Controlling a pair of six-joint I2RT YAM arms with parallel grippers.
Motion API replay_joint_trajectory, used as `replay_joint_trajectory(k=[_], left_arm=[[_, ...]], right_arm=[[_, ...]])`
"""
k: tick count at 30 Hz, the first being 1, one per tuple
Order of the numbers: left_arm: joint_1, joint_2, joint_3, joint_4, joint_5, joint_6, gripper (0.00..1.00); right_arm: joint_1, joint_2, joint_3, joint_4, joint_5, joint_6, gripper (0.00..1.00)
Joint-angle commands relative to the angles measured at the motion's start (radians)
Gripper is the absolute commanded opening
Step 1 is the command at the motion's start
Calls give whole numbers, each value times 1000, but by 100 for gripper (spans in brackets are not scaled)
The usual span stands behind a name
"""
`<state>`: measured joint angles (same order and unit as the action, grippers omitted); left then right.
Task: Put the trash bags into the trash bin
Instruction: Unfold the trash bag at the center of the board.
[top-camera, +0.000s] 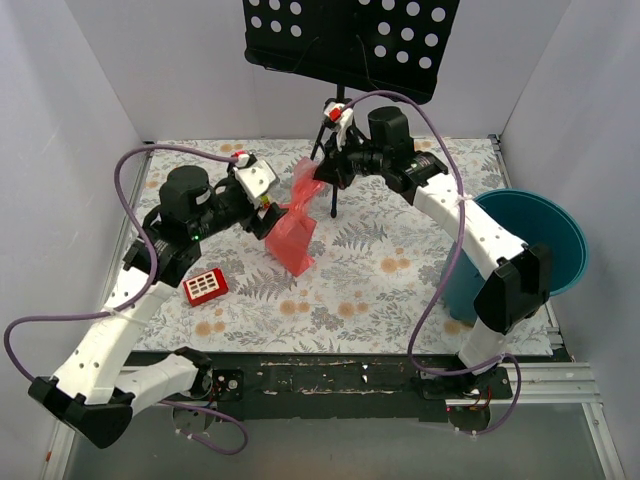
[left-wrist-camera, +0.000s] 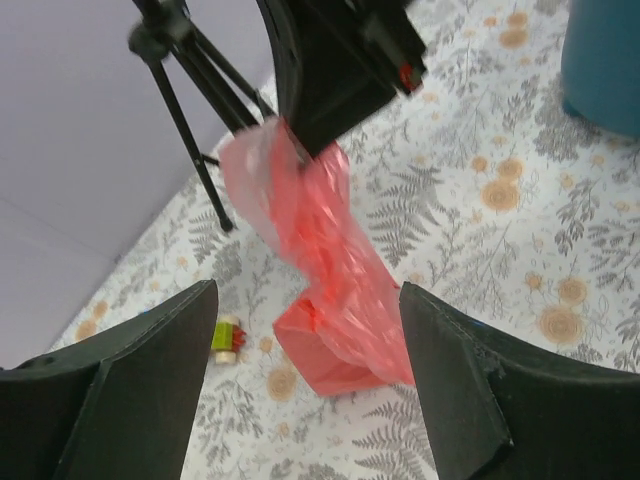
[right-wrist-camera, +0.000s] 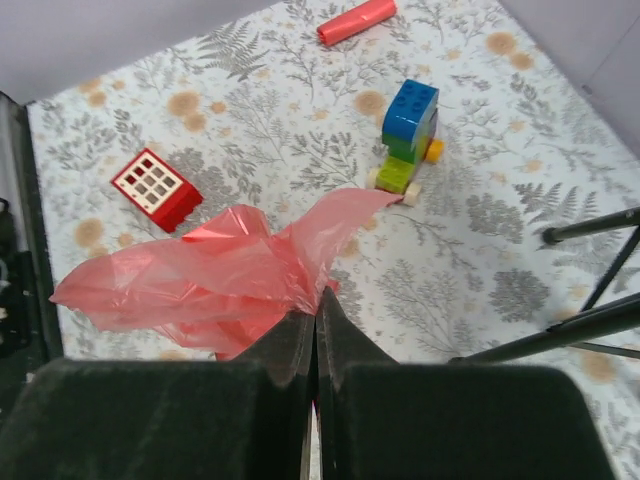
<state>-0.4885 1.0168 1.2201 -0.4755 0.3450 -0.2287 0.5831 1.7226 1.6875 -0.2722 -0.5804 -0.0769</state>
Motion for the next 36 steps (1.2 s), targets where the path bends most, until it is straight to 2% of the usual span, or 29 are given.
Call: replay_joint_trajectory(k=[1,6,8,12,16,26,28,33,36], left_arm=[[-2,58,150,-69,63,-17,72],[-12,150,188,-34,138,-103,69],[-13,170,184,-20,141,-118,66],[-16,175,136,24,57,-127,64],[-16,152,70,72,-12,-127,67],[-18,184,-34,241,-54,-195,65],[-18,201,-44,276,-67,-199,61],[-18,233,-53,336,-81,-233,40],[-18,258,-65,344,-81,-241,40]], right_arm=[[72,-80,31,-62,155,-187,1],[127,-89,37,-65,292,-196,1],[129,-89,44,-65,301,-193,1],[130,-100,47,-59,336,-175,1],[130,-110,47,-50,344,-149,1],[132,-120,40,-48,332,-118,1],[133,-124,35,-48,326,-116,1],[135,-141,14,-55,318,-118,1],[135,-155,-6,-55,309,-115,1]])
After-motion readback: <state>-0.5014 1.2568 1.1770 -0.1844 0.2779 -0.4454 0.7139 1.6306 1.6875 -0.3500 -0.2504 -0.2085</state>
